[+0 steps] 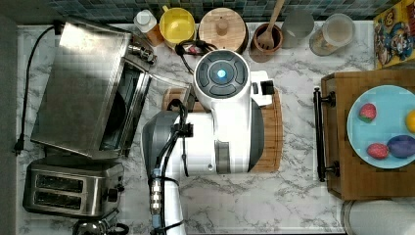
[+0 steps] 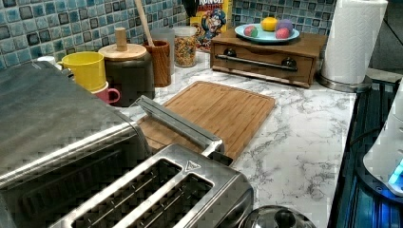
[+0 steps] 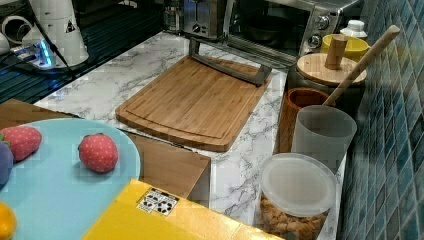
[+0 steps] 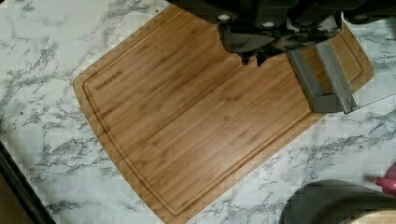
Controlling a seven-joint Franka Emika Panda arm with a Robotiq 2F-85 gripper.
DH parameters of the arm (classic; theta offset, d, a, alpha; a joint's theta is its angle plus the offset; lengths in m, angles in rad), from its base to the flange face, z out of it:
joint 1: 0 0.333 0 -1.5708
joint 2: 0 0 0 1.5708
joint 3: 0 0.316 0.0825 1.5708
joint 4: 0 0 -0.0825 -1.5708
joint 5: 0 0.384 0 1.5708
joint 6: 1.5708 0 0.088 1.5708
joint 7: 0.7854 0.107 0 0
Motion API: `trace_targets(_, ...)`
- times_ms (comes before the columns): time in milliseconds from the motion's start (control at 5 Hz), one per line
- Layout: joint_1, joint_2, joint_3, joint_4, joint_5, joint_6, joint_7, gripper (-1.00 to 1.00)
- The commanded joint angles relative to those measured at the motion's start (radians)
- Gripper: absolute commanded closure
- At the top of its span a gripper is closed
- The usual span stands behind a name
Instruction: Close the oven.
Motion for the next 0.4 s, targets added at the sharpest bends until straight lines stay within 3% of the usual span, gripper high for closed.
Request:
trace_targets(200, -0.010, -0.044, -0.001, -0.093, 0.023, 0.074, -0.047, 1.00)
trace_targets(400, -0.037, -0.146, -0.028, -0.279, 0.149, 0.209, -0.218, 1.00)
